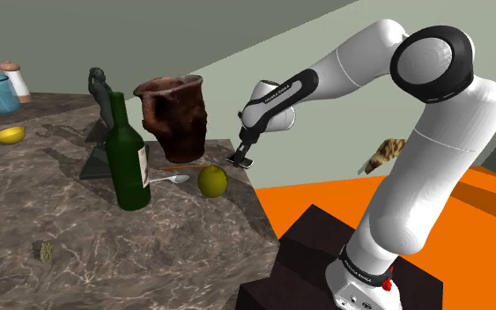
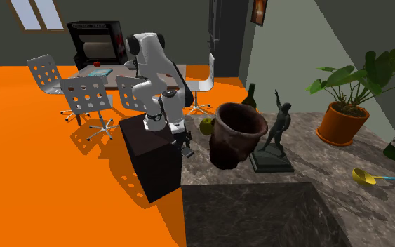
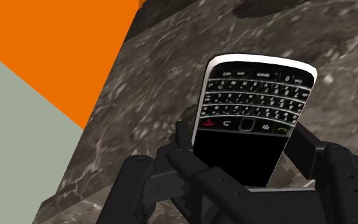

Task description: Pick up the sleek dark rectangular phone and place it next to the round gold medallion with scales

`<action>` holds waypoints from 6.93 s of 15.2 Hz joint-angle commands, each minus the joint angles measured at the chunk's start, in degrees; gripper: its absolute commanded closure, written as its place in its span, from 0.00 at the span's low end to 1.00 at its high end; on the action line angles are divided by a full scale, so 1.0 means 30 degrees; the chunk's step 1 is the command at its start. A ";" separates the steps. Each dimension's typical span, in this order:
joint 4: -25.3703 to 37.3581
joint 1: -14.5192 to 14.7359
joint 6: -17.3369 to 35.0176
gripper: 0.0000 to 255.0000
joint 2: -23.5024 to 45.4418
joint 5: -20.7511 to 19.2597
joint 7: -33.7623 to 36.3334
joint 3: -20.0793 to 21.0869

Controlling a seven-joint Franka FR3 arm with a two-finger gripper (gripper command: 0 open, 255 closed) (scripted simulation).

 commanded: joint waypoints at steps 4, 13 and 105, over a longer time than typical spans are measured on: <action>0.0130 -0.0016 -0.0496 1.00 -0.0370 -0.0242 0.0204 -0.0021; 0.0988 -0.0108 -0.2825 1.00 -0.1904 -0.1107 0.0978 -0.0012; 1.4929 0.9328 -0.6688 0.00 0.8679 -0.8534 2.2750 0.8612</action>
